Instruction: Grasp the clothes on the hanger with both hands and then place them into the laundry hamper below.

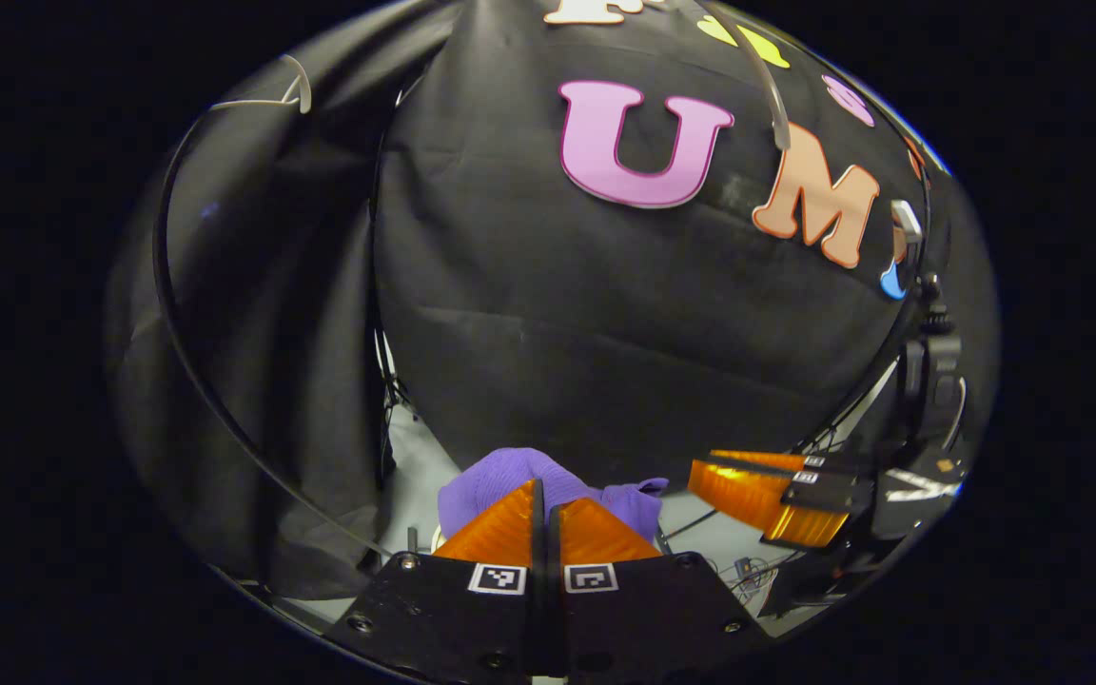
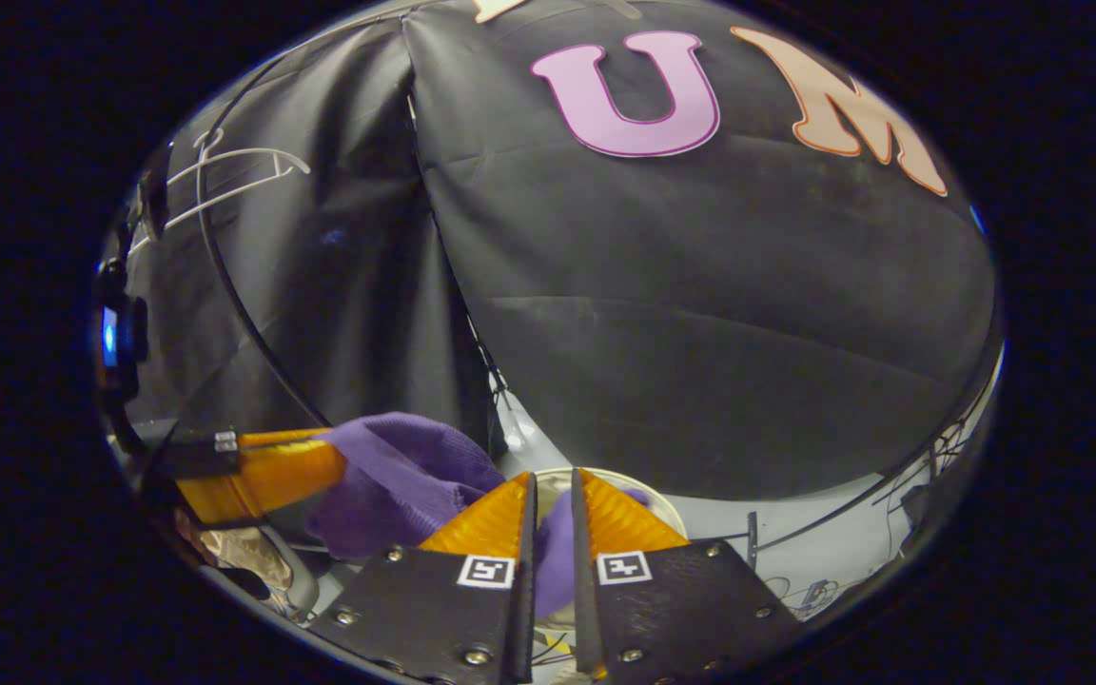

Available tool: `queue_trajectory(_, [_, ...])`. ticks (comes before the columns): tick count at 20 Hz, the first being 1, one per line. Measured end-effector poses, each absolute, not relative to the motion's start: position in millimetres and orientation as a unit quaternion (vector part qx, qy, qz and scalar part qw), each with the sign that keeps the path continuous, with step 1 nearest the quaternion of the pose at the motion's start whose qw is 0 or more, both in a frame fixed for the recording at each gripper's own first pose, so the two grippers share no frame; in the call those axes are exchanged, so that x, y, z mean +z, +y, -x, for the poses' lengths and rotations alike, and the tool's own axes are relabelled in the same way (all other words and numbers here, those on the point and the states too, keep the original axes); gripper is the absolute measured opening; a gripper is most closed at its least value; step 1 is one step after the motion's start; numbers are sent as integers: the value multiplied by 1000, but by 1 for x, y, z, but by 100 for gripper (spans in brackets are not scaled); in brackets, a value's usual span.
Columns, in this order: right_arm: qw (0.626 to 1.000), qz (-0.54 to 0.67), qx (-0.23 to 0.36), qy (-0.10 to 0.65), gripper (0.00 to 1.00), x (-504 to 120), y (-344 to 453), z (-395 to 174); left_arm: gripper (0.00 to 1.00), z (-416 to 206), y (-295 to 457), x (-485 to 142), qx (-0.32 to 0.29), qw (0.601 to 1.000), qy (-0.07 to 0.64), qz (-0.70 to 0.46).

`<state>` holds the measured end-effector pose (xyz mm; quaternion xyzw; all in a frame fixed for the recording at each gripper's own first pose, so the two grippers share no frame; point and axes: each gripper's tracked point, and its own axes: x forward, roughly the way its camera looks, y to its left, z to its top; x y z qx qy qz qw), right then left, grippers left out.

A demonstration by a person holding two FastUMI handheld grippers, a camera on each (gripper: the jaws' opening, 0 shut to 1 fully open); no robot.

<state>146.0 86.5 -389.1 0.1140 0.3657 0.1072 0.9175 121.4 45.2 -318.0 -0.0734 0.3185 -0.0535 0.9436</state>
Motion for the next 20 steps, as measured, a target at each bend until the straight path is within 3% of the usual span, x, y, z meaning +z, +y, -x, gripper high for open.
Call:
queue_trajectory(2, [917, -115, 109, 365, 17, -387, 89, -145, 2, -105, 32, -344, -74, 926, 361, 77])
queue_trajectory(4, [917, -117, 108, 367, 17, -388, 90, -141, 28, -106, 23, -350, -84, 926, 361, 76])
queue_trajectory(5, [916, -118, 107, 369, 17, -389, 90, -139, 30, -105, 19, -350, -90, 924, 365, 72])
queue_trajectory(20, [920, -123, 97, 359, 17, -383, 87, -130, 30, -117, 3, -332, -110, 931, 339, 79])
